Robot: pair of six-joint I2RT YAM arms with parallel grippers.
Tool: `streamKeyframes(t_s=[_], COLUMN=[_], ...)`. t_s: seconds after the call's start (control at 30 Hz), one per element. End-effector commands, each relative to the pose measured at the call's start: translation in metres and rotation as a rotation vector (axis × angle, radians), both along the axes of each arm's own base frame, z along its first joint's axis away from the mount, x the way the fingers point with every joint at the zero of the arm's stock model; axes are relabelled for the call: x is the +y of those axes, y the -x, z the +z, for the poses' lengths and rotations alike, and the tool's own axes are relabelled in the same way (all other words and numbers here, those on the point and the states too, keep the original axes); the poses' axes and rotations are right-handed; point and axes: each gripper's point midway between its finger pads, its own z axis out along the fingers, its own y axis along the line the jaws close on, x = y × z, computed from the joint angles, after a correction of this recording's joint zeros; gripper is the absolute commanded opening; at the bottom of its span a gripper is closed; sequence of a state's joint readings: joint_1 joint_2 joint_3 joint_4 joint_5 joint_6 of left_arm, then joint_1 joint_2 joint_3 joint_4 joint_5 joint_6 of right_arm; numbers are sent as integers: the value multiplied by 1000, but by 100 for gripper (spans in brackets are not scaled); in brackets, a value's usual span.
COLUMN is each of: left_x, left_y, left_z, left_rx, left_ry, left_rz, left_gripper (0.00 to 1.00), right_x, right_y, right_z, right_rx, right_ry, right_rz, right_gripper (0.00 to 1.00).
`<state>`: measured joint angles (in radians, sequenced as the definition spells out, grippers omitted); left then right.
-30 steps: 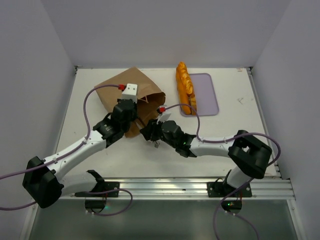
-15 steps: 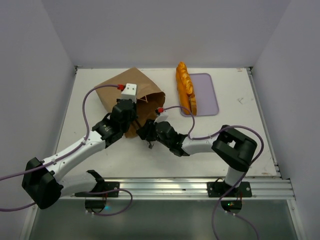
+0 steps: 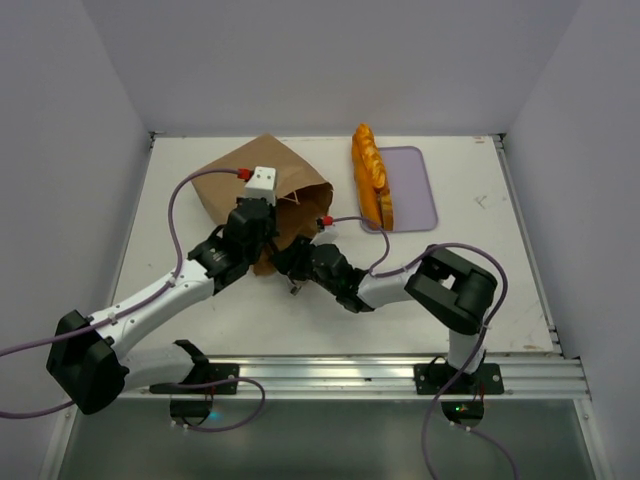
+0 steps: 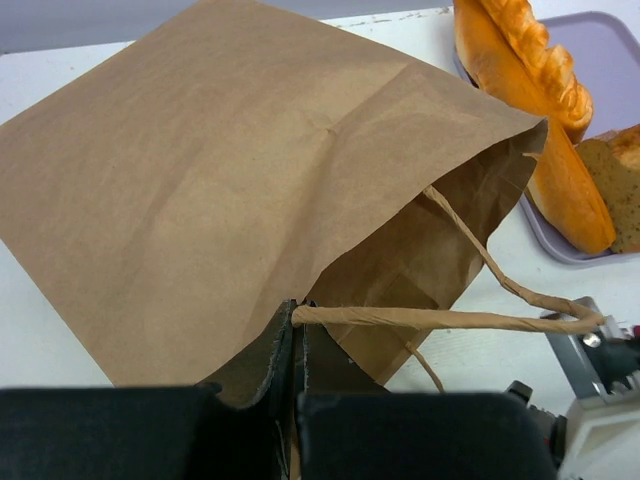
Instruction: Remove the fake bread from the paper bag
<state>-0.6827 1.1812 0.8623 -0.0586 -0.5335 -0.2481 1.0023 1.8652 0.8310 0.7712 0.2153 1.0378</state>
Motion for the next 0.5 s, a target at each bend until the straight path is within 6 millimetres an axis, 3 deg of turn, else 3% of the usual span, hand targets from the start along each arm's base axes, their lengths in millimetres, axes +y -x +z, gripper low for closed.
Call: streamKeyframes(t_s=[0.0,0.47], left_x=[-9,-9], left_y=[-10,-9], left_z=[31,25], left_rx=[-86,-82], left_ry=[94,91], left_rz=[5,2], left_gripper=[0,0], right_x=[11,8], right_y=[-21,-33], right_z=[23,34], right_rx=[23,23], right_ry=[-143,-244], right_rz=[-48,-78], right_gripper=[43,47])
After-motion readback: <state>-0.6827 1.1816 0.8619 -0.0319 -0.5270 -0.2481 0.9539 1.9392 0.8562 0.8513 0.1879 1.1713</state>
